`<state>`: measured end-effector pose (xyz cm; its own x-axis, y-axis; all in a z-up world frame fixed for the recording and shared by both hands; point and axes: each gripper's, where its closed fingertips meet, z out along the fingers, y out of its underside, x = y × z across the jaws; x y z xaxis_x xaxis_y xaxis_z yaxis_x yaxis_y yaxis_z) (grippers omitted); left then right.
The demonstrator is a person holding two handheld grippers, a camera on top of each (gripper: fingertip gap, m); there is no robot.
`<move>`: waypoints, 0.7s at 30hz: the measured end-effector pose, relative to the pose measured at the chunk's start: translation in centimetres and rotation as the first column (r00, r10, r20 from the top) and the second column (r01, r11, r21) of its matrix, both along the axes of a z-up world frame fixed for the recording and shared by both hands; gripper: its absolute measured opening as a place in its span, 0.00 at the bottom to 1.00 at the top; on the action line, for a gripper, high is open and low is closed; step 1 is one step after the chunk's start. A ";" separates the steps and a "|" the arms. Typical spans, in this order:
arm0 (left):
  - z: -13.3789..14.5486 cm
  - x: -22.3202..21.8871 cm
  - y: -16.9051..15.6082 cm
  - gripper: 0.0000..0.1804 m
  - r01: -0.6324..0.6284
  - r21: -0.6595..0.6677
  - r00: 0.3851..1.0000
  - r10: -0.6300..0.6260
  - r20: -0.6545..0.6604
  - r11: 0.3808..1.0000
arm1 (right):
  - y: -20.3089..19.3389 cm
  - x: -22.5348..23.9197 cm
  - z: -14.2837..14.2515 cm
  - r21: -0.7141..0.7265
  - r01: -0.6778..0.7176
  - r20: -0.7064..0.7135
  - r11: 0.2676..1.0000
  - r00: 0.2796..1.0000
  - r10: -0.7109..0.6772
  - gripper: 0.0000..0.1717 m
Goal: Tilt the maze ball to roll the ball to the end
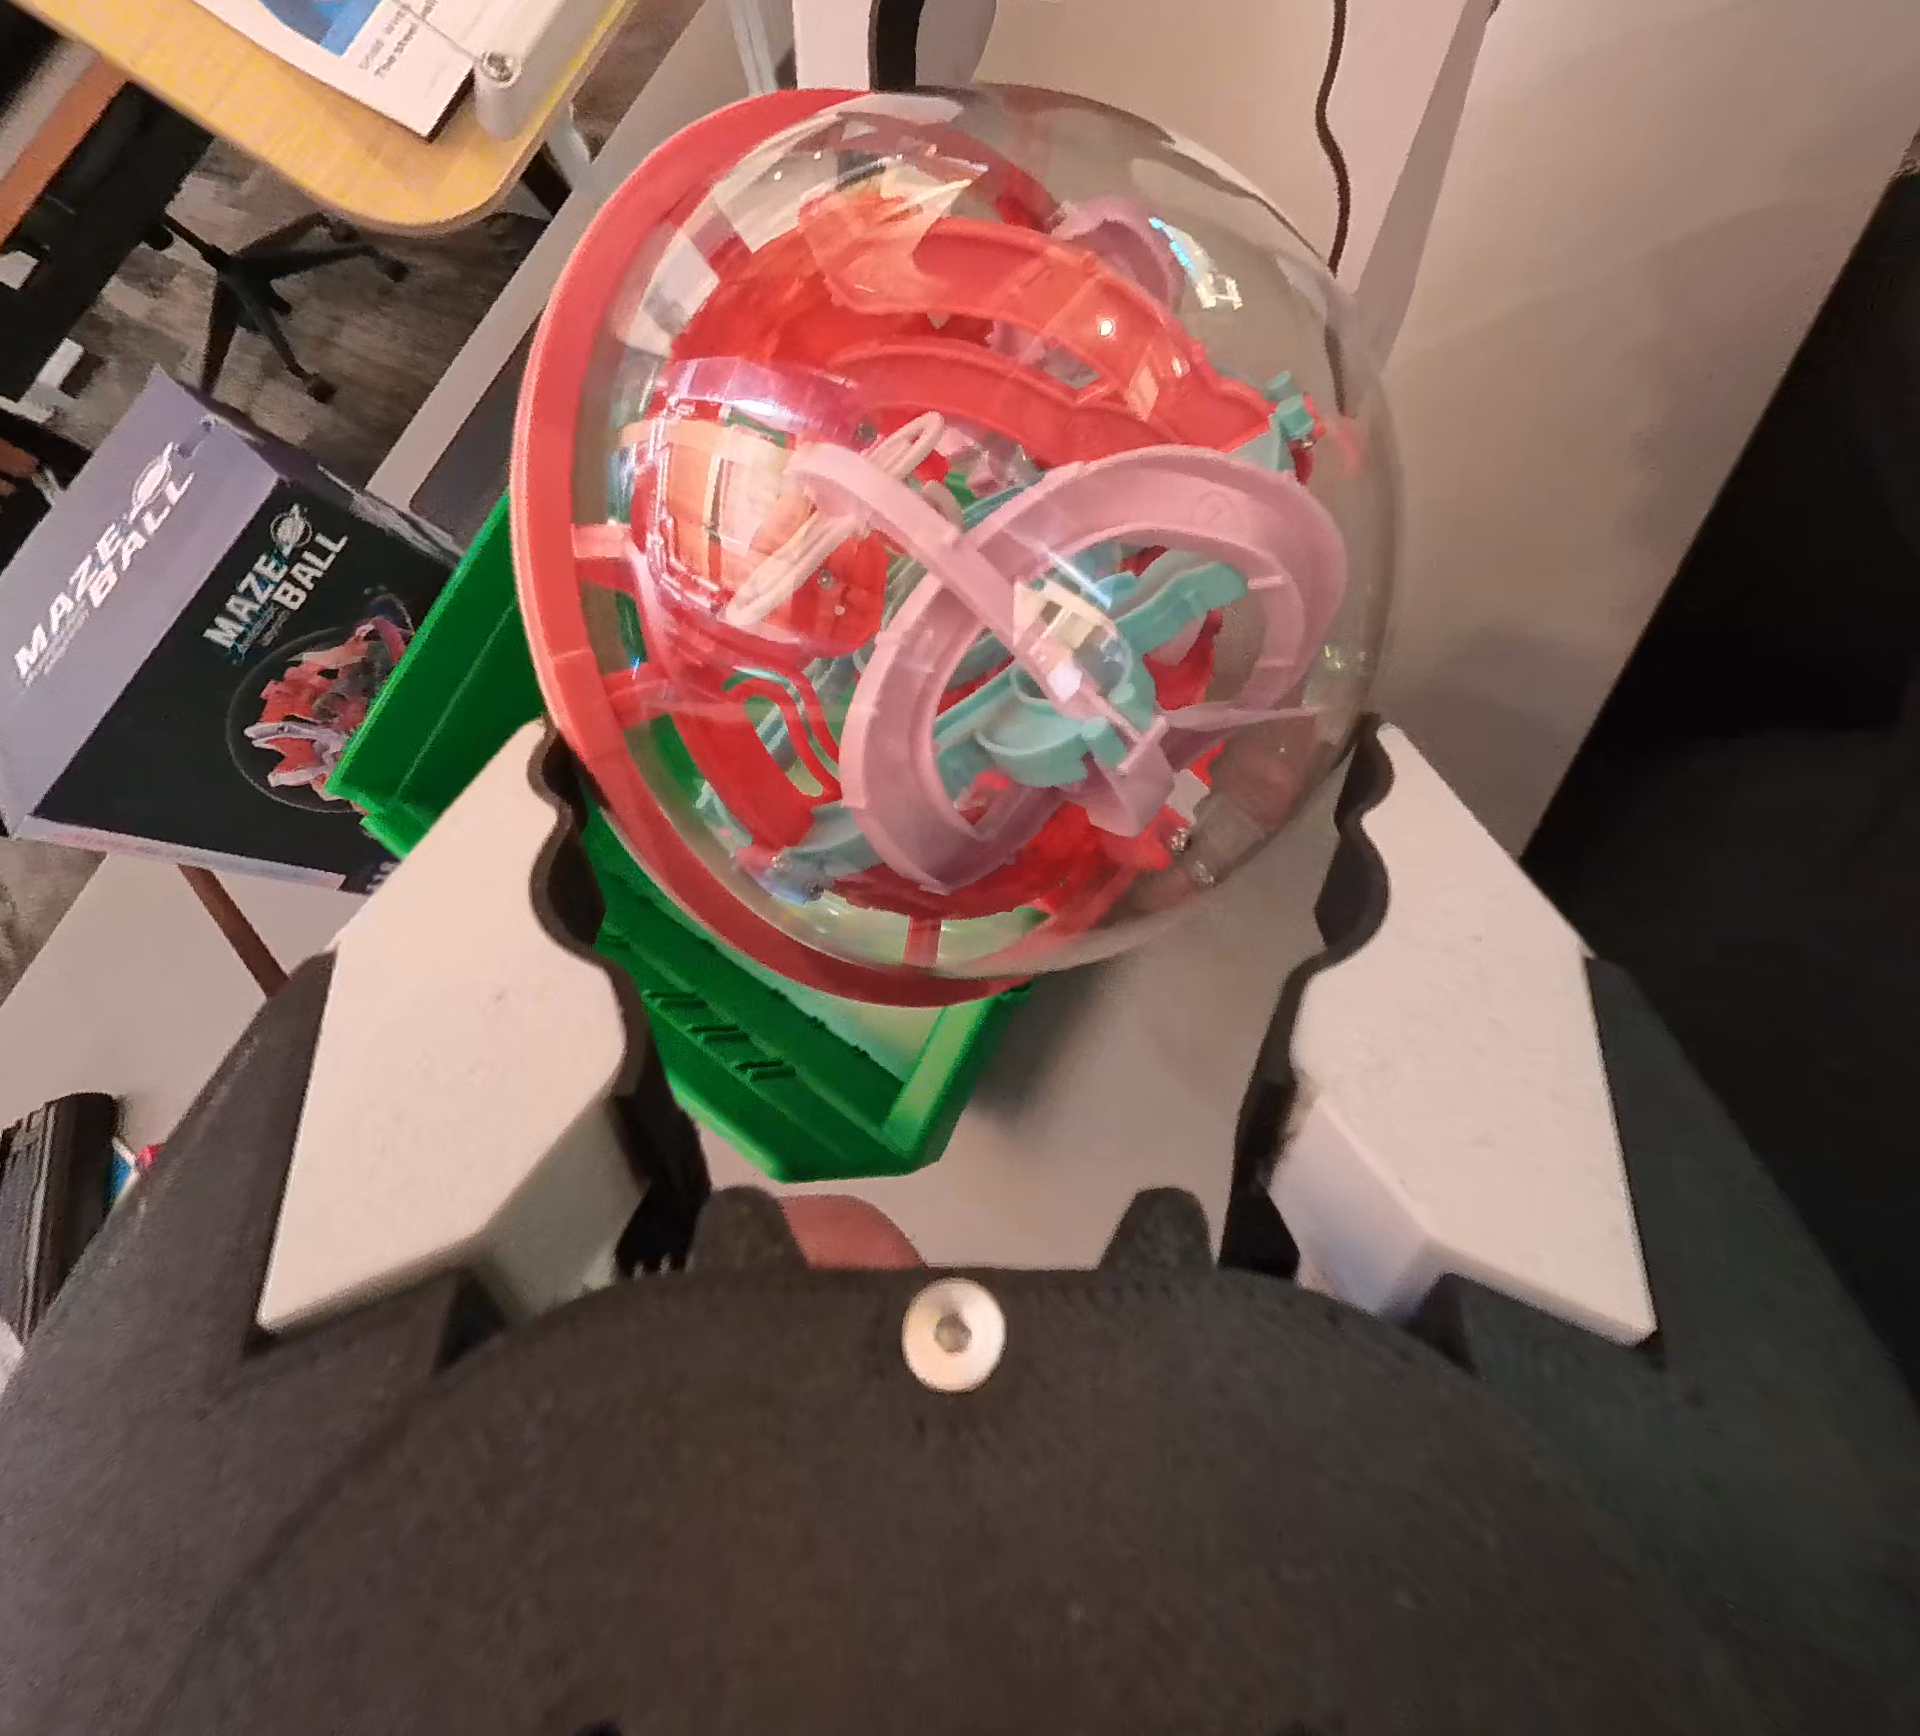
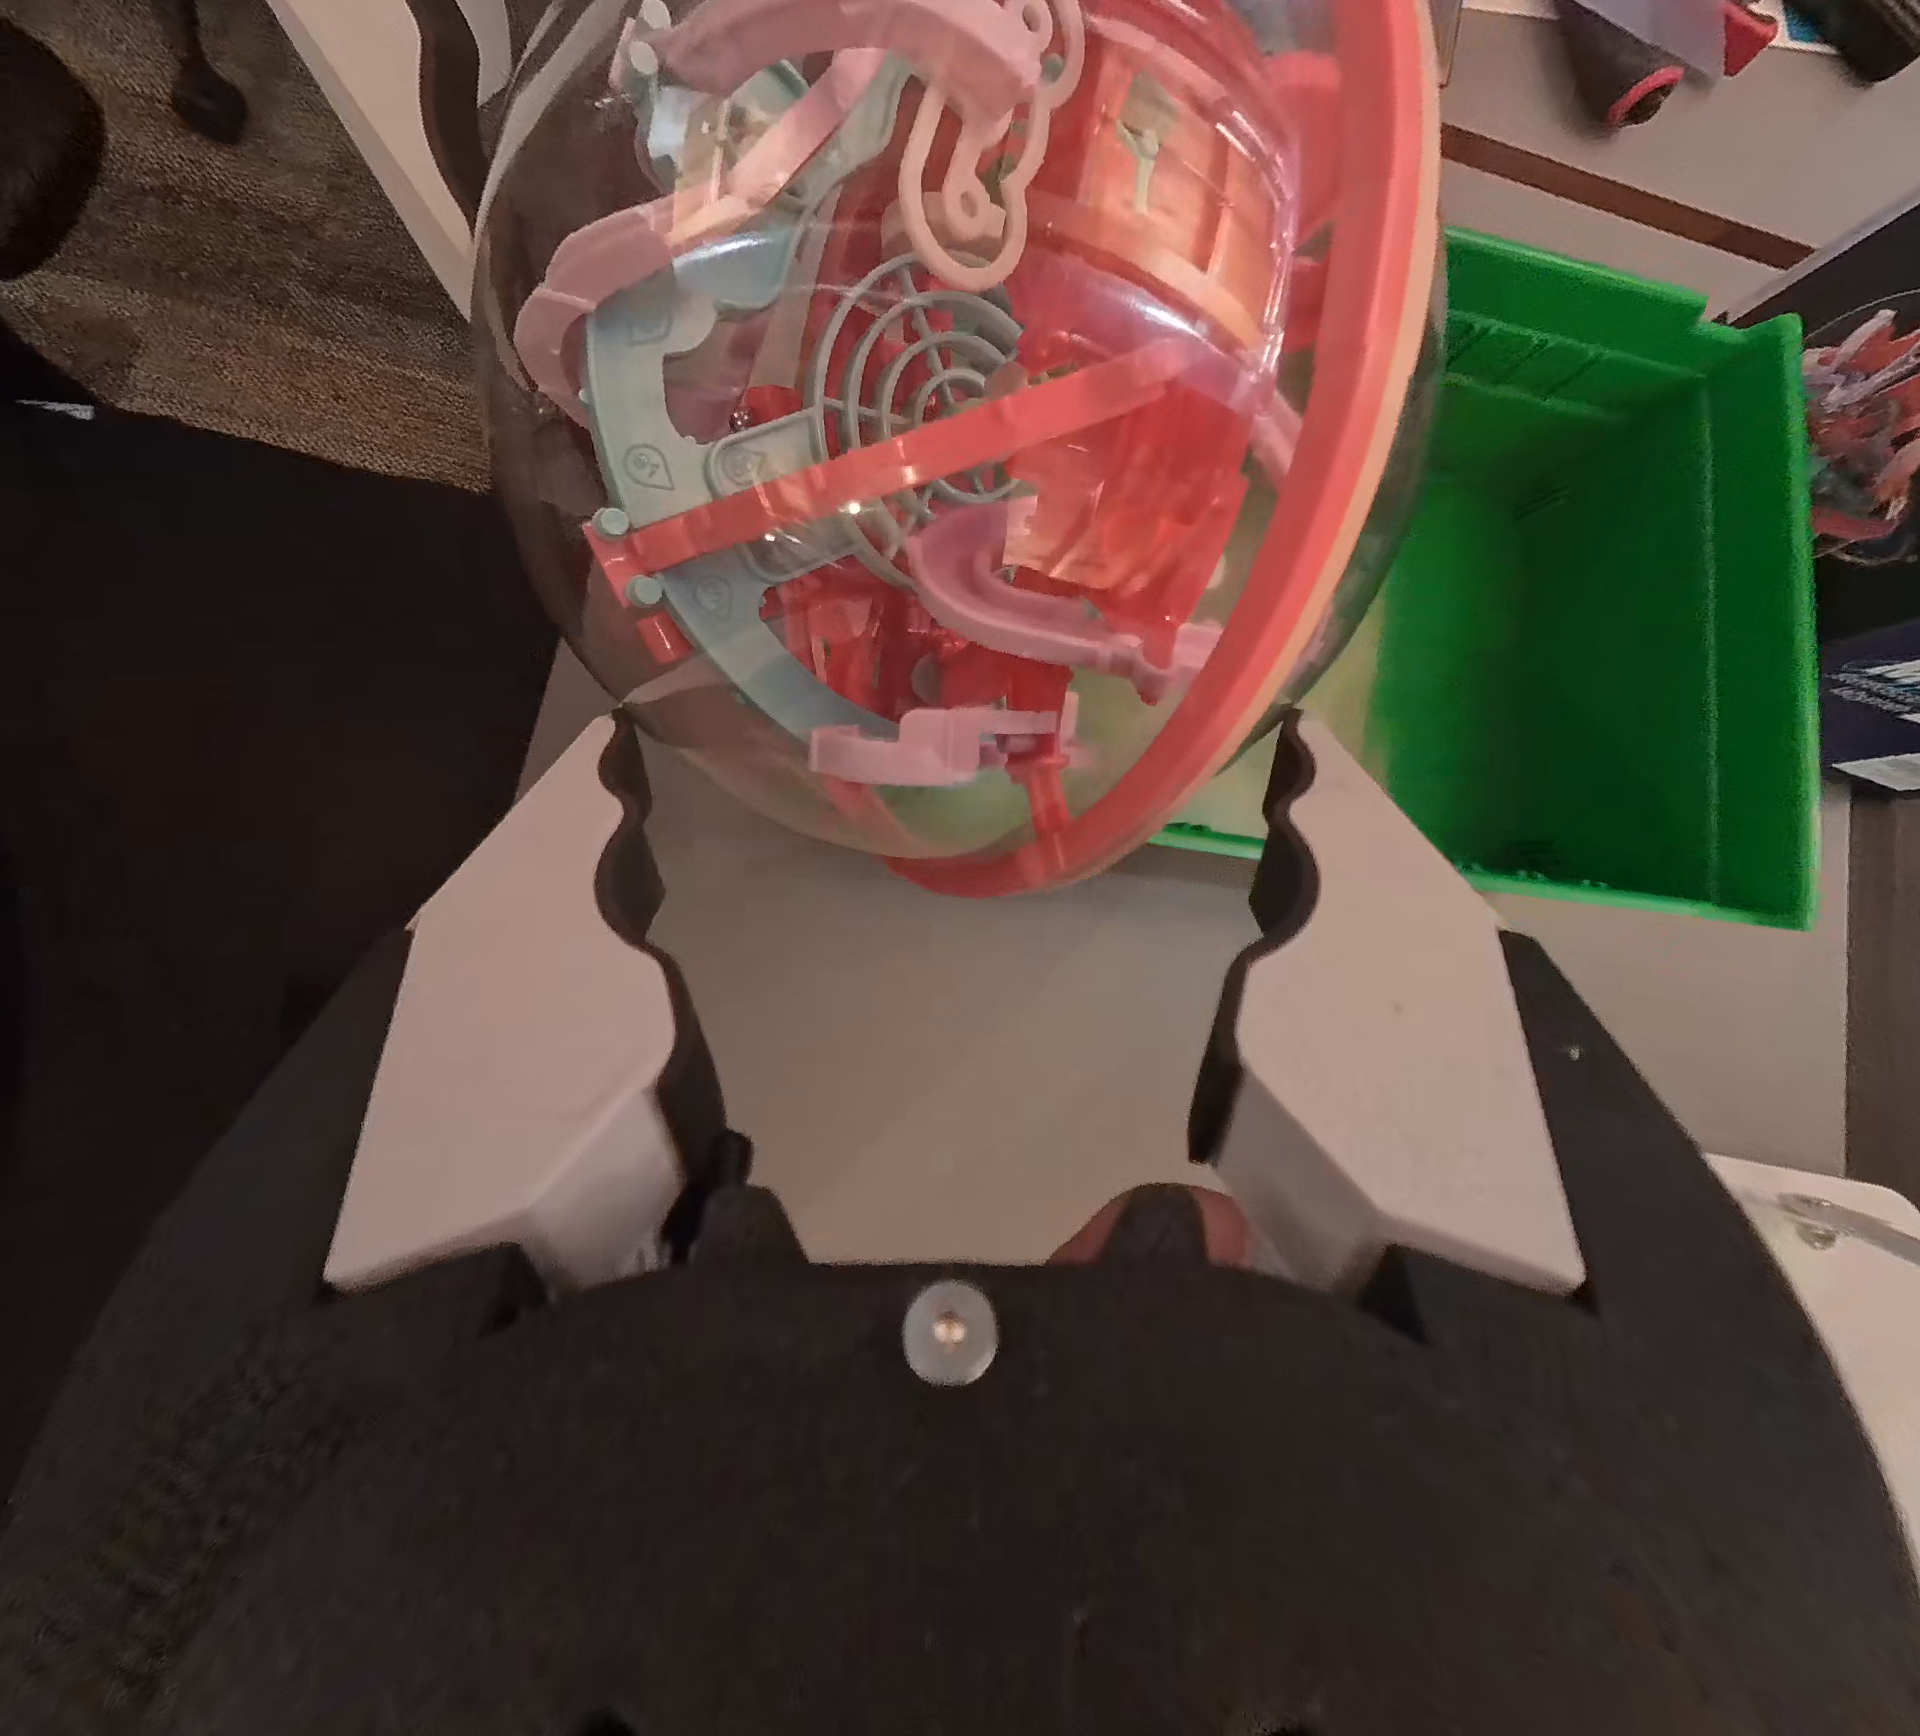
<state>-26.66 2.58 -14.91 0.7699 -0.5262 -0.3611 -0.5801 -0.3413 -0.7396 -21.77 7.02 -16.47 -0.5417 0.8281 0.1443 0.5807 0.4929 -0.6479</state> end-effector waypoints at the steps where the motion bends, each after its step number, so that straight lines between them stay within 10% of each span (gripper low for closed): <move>1: 0.2 0.5 -0.2 0.77 0.003 0.004 1.000 -0.003 -0.001 1.000 | -0.3 0.4 0.1 0.001 0.000 -0.001 1.000 1.000 0.000 0.68; 13: 3.8 11.1 -0.4 0.79 0.165 0.107 0.986 -0.167 0.015 0.981 | -1.3 10.2 2.6 0.014 0.058 -0.003 0.998 0.998 -0.058 0.67; 21: -1.2 20.0 3.7 0.80 0.283 0.043 0.954 -0.286 0.087 0.958 | 1.8 19.8 -1.4 -0.005 0.204 0.080 0.979 0.976 -0.202 0.67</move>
<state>-6.64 6.23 -16.09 0.6203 -0.7184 -0.3149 -0.5791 -0.1487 -0.8016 -1.95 8.80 -17.89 -0.3714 0.9235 0.0959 0.7173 0.3509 -0.6019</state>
